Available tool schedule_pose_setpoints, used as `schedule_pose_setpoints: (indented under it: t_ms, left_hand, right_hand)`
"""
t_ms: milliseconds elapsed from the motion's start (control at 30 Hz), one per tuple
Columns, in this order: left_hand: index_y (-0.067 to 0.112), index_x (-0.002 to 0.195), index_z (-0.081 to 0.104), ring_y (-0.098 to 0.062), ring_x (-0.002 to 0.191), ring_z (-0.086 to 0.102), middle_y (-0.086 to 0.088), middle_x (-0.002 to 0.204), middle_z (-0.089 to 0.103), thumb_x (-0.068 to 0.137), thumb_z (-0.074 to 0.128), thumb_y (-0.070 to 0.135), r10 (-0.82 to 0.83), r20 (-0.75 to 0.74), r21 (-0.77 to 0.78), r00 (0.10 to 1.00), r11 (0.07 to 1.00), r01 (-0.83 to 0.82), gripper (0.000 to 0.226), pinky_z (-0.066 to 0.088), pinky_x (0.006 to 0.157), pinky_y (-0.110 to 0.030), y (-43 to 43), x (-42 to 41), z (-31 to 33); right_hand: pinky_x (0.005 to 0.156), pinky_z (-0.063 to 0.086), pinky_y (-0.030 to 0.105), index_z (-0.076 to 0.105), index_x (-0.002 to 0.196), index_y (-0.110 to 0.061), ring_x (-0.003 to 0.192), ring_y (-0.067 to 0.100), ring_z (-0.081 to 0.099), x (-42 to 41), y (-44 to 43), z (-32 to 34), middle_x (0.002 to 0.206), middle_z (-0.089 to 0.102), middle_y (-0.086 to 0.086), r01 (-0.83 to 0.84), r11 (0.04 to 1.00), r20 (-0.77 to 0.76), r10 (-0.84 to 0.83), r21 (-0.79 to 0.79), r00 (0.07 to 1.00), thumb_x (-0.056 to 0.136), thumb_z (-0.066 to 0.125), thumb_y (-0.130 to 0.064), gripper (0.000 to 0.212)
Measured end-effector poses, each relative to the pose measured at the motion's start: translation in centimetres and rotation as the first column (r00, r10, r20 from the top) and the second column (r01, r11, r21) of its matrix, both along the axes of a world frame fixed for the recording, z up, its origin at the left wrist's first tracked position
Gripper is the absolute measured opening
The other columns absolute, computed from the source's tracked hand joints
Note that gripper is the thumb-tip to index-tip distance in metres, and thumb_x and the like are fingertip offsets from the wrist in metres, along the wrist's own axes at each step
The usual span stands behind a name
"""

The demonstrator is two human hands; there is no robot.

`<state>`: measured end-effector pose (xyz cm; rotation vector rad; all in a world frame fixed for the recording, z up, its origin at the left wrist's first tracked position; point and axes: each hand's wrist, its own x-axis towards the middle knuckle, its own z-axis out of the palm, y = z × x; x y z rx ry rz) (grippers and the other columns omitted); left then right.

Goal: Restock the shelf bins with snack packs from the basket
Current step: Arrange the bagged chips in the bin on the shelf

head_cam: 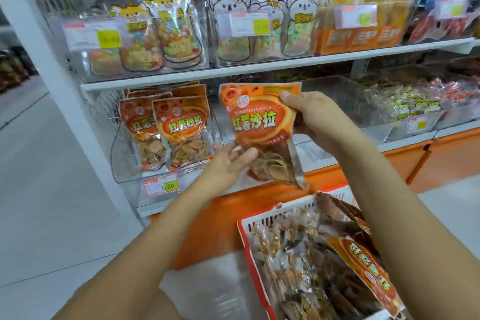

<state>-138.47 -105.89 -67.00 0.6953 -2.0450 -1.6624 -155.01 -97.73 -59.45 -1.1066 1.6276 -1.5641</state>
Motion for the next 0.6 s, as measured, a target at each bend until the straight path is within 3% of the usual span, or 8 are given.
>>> schedule_pose_setpoints:
  t_ms: [67,167,233,333,400,500,600]
  left_hand:
    - [0.012,0.111,0.06,-0.006,0.086,0.065,-0.01,0.118,0.065,0.063,0.068,0.07,0.028,-0.032,0.153,0.999,0.988,-0.023,0.075,0.046,0.099,-0.037,-2.4,2.1,0.0]
    - [0.01,0.096,0.075,-0.011,0.089,0.07,-0.011,0.107,0.071,0.045,0.087,0.058,0.045,-0.161,0.367,0.986,0.93,0.017,0.071,0.055,0.079,-0.026,-5.0,4.5,-0.8]
    - [0.014,0.084,0.079,-0.013,0.084,0.071,-0.006,0.094,0.075,0.033,0.094,0.048,0.102,-0.203,0.416,0.974,0.909,-0.009,0.063,0.056,0.069,-0.02,-5.9,5.7,-1.0]
    - [0.008,0.077,0.075,-0.012,0.068,0.069,-0.003,0.074,0.074,0.066,0.08,0.034,0.281,-0.199,0.421,0.939,0.89,-0.177,0.029,0.056,0.061,-0.018,-7.6,7.2,-0.9]
    - [0.009,0.077,0.063,-0.014,0.059,0.062,-0.002,0.064,0.068,0.074,0.068,0.03,0.386,-0.145,0.315,0.911,0.891,-0.327,0.021,0.052,0.057,-0.018,-8.8,8.2,-0.9]
    - [0.005,0.078,0.063,-0.024,0.072,0.057,-0.016,0.075,0.064,0.073,0.078,0.034,0.475,-0.091,0.157,0.875,0.875,-0.459,0.033,0.049,0.073,-0.036,-10.6,9.4,-1.7]
    - [0.016,0.069,0.061,-0.015,0.062,0.058,0.001,0.064,0.064,0.081,0.073,0.031,0.582,-0.033,0.018,0.812,0.813,-0.582,0.022,0.045,0.063,-0.028,-11.7,9.7,-2.1]
  right_hand:
    - [0.061,0.049,0.028,0.059,0.079,-0.011,0.058,0.015,0.056,0.3,-1.8,0.1,0.062,0.059,0.004,-0.031,0.999,0.166,0.034,-0.019,0.986,0.1,0.046,-0.025,0.028]
    - [0.054,0.053,0.024,0.056,0.077,-0.008,0.048,0.008,0.062,1.8,-4.7,-0.2,0.052,0.062,-0.002,-0.04,0.997,0.457,0.065,-0.064,0.887,0.101,0.043,-0.017,0.029]
    - [0.047,0.054,0.021,0.055,0.077,-0.006,0.045,0.007,0.063,2.8,-6.6,-0.6,0.05,0.064,-0.001,-0.036,0.997,0.539,0.066,-0.066,0.839,0.101,0.043,-0.016,0.028]
    - [0.049,0.054,0.023,0.059,0.08,-0.01,0.052,0.01,0.065,3.7,-9.3,-1.5,0.058,0.066,0.0,-0.14,0.99,0.452,0.137,-0.027,0.882,0.099,0.048,-0.031,0.031]
    - [0.068,0.058,0.029,0.066,0.086,-0.013,0.07,0.015,0.067,4.1,-11.0,-2.5,0.074,0.07,0.002,-0.251,0.965,0.28,0.221,0.078,0.934,0.093,0.055,-0.04,0.03]
    - [0.082,0.053,0.032,0.067,0.099,-0.015,0.083,0.016,0.064,5.2,-13.3,-4.7,0.075,0.071,-0.005,-0.385,0.879,0.069,0.382,0.283,0.922,0.086,0.068,-0.025,0.016]
    - [0.079,0.053,0.034,0.065,0.094,-0.011,0.071,0.013,0.062,5.9,-15.9,-6.7,0.073,0.069,-0.001,-0.352,0.874,0.101,0.338,0.335,0.936,0.081,0.072,-0.008,0.016]
